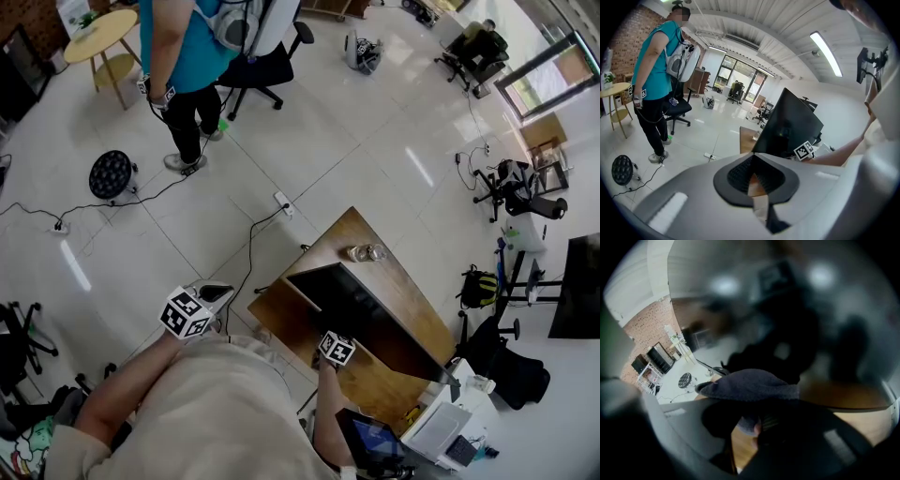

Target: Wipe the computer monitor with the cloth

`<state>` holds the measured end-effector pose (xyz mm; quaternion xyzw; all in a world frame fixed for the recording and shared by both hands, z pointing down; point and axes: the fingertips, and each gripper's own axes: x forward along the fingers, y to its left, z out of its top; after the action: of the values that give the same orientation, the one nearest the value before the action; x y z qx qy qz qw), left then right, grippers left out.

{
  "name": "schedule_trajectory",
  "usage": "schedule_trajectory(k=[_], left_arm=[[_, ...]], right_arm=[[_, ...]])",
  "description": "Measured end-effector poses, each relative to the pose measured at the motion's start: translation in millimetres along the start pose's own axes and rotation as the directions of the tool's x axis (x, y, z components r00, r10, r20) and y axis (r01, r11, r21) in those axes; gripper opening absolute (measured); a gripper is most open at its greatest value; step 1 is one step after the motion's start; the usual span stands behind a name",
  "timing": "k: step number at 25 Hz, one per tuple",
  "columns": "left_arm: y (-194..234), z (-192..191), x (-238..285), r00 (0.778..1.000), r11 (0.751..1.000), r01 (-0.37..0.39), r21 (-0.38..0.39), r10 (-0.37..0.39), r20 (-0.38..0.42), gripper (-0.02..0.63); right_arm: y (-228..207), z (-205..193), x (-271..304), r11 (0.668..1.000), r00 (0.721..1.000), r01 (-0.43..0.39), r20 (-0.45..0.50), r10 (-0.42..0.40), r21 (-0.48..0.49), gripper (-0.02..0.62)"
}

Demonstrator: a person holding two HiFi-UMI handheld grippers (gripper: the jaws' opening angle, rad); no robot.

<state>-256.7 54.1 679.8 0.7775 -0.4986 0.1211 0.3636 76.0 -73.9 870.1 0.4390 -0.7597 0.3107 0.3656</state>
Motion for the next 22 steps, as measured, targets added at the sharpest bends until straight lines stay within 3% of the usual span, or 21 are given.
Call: schedule_trajectory(k=[22], left_arm=[[61,11,-35,1.0,0.997,0.022,0.068,-0.022,-0.011,0.002]], right_arm=[[99,35,44,0.998,0.996,-0.055,0.072,0.052,0.036,0.083]])
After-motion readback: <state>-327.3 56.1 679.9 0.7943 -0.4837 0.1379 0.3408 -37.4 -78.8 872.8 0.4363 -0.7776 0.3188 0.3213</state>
